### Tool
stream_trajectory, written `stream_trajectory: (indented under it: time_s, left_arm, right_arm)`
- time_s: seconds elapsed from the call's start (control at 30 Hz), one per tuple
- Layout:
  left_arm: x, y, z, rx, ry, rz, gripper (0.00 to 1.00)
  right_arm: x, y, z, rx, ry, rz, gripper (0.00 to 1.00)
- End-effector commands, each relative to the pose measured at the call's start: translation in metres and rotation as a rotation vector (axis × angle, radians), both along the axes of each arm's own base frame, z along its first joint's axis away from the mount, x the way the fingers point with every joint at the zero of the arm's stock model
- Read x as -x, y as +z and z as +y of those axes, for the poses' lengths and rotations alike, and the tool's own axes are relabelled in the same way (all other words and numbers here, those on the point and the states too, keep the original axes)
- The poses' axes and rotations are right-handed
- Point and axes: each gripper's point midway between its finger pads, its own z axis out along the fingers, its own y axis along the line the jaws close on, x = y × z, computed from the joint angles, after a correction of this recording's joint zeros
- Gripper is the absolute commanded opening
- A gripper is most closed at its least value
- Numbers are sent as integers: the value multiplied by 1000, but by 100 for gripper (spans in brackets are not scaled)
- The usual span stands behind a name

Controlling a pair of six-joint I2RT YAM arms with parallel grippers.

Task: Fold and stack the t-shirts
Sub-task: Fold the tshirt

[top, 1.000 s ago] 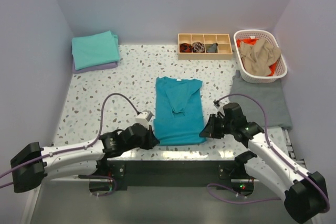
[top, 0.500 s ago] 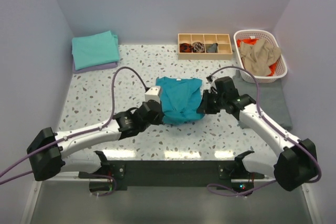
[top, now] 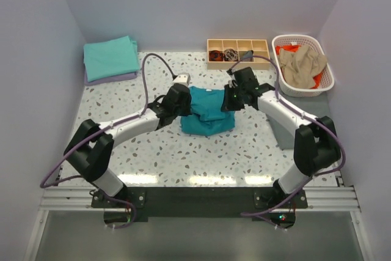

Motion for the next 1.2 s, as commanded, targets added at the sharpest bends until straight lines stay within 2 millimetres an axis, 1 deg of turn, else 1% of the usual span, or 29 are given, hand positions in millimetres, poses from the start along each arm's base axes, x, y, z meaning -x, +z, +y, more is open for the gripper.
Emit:
stream_trajectory:
  time_s: [0.0, 0.03, 0.07, 0.1, 0.13, 0.17, 0.23, 0.27, 0.3, 0.33, 0.37, 0.43, 0.47, 0.5, 0.53, 0.57, 0.6, 0.63, 0.67, 0.7, 0.73, 0.77, 0.8, 0.87, 0.9, 0.93, 1.03, 1.1, 1.17]
  left_arm:
    - [-39, 24, -20, 56, -66, -79, 5]
    - [-45, 25, -20, 53, -62, -81, 5]
    - [-49, 19, -20, 44, -66, -73, 5]
    - [-57, 21, -16, 45, -55, -77, 5]
    - [-65, 26, -16, 62, -52, -101, 4]
    - [-70, 24, -15, 66, -53, -102, 4]
    - [-85, 28, -7, 76, -33, -114, 4]
    - [-90, 24, -6, 84, -36, -108, 4]
    - [-99, 24, 2, 88, -19, -111, 4]
    - [-103, 24, 3, 90, -22, -116, 4]
    - [-110, 22, 3, 100, -30, -130, 4]
    - [-124, 25, 10, 100, -16, -149, 4]
    - [-132, 24, 8, 106, -19, -172, 4]
    - [-141, 29, 9, 112, -16, -193, 4]
    - [-147, 30, 8, 116, -18, -201, 4]
    - [-152, 20, 4, 117, -34, -189, 4]
    - [-163, 30, 3, 130, -38, -211, 4]
    - [-167, 30, 0, 135, -44, -215, 4]
    - [-173, 23, -3, 135, -54, -215, 4]
    - [-181, 31, -6, 153, -66, -233, 4]
    - [-185, 33, -7, 156, -72, -242, 4]
    - [-190, 29, -7, 158, -77, -242, 4]
    - [-196, 37, -10, 166, -81, -265, 4]
    - [-204, 37, -9, 169, -93, -282, 5]
    - [-209, 44, -10, 172, -95, -301, 6]
    - [-212, 44, -10, 166, -97, -302, 6]
    - [-222, 42, -4, 168, -82, -306, 6]
    - [-229, 38, -1, 178, -79, -301, 6]
    - [-236, 28, -1, 190, -85, -279, 7]
  right_arm:
    - [-46, 21, -2, 8, -24, -103, 14]
    - [-54, 24, -2, 2, -28, -114, 14]
    - [-59, 25, -3, 0, -32, -115, 14]
    - [-65, 16, -6, 10, -44, -100, 14]
    - [-74, 22, -7, 5, -52, -113, 14]
    - [-78, 20, -9, 5, -56, -109, 14]
    - [-93, 16, -14, 1, -80, -113, 14]
    - [-98, 12, -14, -3, -82, -104, 15]
    - [-104, 11, -17, -11, -92, -101, 15]
    - [-114, 5, -15, -18, -95, -95, 15]
    - [-119, 4, -14, -31, -95, -91, 14]
    - [-137, -3, -16, -41, -106, -100, 14]
    - [-144, -4, -15, -49, -105, -107, 15]
    - [-151, -8, -17, -52, -112, -111, 15]
    - [-164, 0, -13, -69, -107, -135, 15]
    - [-169, -15, -11, -71, -102, -110, 14]
    - [-176, -16, -12, -76, -106, -119, 13]
    - [-185, -11, -9, -85, -105, -142, 14]
    - [-192, -19, -8, -85, -103, -146, 14]
    - [-196, -20, -8, -82, -98, -149, 14]
    - [-204, -11, -6, -82, -94, -166, 14]
    - [-208, -10, -8, -74, -95, -178, 15]
    - [-212, -12, -9, -69, -101, -184, 15]
    - [-221, -3, -9, -68, -99, -217, 16]
    - [-223, -2, -11, -64, -104, -223, 16]
    - [-229, 5, -11, -66, -104, -249, 16]
    - [-238, 14, -12, -59, -109, -287, 18]
    - [-244, 16, -17, -44, -121, -299, 19]
    - [-252, 21, -19, -38, -136, -321, 20]
